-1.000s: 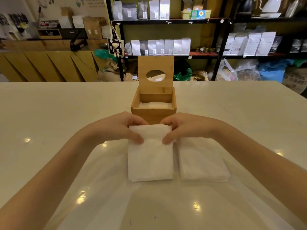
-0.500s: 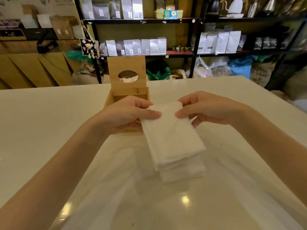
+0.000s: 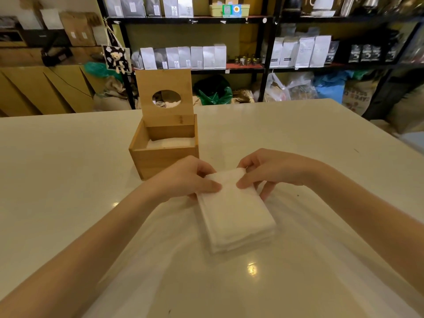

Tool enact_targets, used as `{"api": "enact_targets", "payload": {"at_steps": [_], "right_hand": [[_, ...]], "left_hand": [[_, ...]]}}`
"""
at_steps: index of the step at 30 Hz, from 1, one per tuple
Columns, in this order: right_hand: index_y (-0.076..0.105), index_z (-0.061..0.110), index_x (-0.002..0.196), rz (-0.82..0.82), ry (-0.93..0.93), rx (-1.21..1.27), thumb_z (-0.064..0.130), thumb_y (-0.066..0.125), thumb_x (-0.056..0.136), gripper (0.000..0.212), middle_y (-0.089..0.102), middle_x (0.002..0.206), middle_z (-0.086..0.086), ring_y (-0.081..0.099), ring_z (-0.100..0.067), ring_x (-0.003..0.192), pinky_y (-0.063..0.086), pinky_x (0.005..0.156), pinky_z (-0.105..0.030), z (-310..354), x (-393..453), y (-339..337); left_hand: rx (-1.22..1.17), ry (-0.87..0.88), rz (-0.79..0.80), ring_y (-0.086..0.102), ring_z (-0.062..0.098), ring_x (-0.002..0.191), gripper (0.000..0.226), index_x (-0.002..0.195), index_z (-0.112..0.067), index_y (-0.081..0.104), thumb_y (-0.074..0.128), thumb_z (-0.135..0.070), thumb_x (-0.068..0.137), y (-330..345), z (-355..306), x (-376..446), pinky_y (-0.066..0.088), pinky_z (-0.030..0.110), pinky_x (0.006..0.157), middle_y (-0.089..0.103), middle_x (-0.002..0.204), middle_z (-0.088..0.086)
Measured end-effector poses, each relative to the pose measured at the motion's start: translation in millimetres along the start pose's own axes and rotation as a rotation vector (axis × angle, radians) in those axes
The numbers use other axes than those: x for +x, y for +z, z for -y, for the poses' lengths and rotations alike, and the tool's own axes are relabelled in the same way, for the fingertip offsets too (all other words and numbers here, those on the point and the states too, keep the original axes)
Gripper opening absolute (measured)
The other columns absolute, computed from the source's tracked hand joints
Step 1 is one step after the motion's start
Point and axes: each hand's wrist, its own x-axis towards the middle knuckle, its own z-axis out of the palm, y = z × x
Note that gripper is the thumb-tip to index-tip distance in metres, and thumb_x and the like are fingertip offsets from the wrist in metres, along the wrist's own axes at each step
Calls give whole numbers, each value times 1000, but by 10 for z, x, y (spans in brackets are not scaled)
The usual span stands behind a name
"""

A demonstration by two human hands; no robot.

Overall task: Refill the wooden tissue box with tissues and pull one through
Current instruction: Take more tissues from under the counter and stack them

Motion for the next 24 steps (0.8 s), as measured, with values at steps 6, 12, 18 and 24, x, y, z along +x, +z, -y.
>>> {"api": "enact_targets", "payload": {"at_steps": [6, 12, 18, 24], "right_hand": [[66, 11, 96, -36, 10, -180, 21, 68, 79, 20, 67, 84, -4, 63, -15, 71, 54, 64, -30, 23, 23, 9], [54, 26, 121, -44, -45, -312, 36, 68, 77, 47, 54, 115, 9, 56, -11, 103, 50, 85, -25, 51, -22, -69], [54, 24, 120, 88, -37, -385, 30, 73, 73, 50, 59, 113, 11, 56, -6, 103, 48, 85, -20, 60, 17, -35], [63, 19, 108, 132, 6, -472, 32, 76, 70, 43, 67, 107, 1, 63, -18, 99, 50, 88, -30, 117, 80, -38]], "left_hand": [[239, 31, -84, 56, 12, 97, 34, 114, -23, 64, 64, -34, 82, 50, 16, 1, 48, 27, 83, 62, 110, -4], [289, -52, 78, 55, 15, 105, 52, 121, -18, 58, 62, -48, 79, -71, -7, -26, 45, 30, 93, 60, 114, -6], [305, -44, 193, 59, 16, 103, 44, 114, -18, 62, 70, -37, 75, -62, -41, -1, 46, 33, 98, 66, 113, -2], [317, -55, 233, 60, 16, 102, 43, 113, -18, 62, 73, -33, 74, -55, -80, 68, 47, 30, 94, 66, 112, -2]]}}
